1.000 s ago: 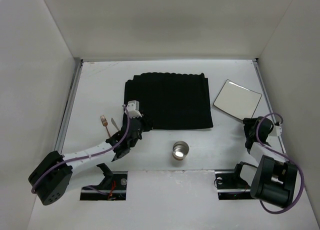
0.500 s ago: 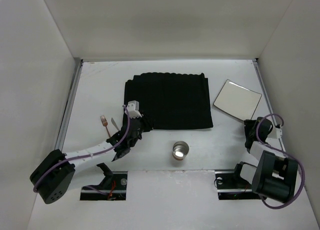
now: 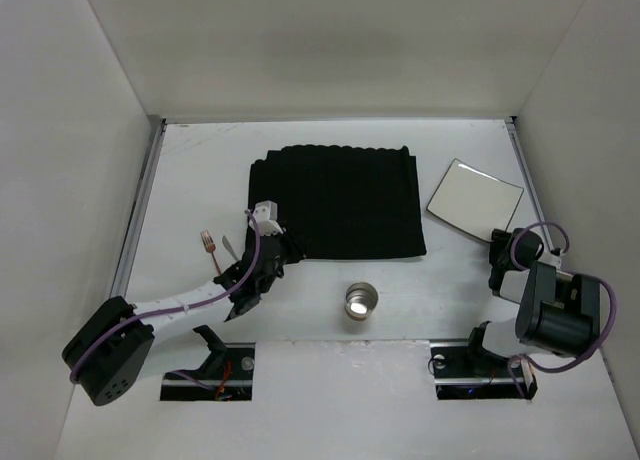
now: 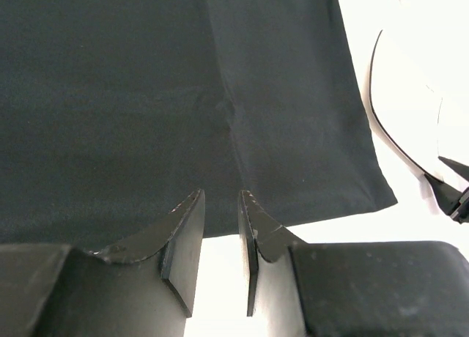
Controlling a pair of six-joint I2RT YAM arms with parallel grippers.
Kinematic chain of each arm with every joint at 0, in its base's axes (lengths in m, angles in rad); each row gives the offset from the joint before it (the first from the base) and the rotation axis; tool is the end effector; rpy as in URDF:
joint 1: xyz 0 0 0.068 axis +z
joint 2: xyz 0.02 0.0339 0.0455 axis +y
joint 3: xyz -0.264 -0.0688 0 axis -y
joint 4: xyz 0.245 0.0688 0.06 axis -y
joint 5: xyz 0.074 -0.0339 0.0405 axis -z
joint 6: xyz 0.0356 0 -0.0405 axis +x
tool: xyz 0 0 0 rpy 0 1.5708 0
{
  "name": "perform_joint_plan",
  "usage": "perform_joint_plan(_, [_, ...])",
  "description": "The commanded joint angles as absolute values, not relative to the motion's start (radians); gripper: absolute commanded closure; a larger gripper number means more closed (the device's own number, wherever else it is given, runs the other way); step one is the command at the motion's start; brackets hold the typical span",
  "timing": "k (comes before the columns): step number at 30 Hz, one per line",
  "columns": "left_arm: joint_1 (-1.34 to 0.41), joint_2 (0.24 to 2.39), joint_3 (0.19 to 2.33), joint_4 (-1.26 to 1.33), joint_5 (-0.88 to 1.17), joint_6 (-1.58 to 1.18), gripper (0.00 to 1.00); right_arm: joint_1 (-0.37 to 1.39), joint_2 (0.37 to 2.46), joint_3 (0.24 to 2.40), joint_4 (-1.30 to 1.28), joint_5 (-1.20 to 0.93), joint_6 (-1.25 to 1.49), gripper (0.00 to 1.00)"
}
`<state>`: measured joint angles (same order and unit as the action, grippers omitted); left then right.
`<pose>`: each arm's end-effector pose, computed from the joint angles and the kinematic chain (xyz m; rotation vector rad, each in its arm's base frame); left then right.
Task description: Set the dinner table for one person
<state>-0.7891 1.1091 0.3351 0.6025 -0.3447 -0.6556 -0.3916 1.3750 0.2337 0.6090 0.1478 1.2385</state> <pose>0.1674 -0.1515 0.2032 -0.1411 1.7880 -0.7558 0.2007 -0.0886 0.1193 1.6004 1.3852 0.3539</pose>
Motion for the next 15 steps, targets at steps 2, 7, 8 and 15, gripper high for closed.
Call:
perform_joint_plan(2, [-0.778,1.098,0.325,0.663,-0.347,-0.658,0.77,-0.358,1.401,0.221,0.712,0.238,1.356,0.55])
perform_joint_plan(7, [-0.771,1.092,0.321,0.663,-0.345,-0.658,0.77,-0.303,1.396,0.215,0.707,0.33,1.399,0.69])
perform_joint_plan(8, [-0.771,1.091,0.319,0.666,-0.345,-0.657,0.77,-0.303,1.396,0.213,0.707,0.334,1.402,0.73])
perform_joint_plan(15, [-0.759,1.08,0.307,0.683,-0.342,-0.65,0.77,-0.291,1.397,0.192,0.744,0.347,1.399,0.98])
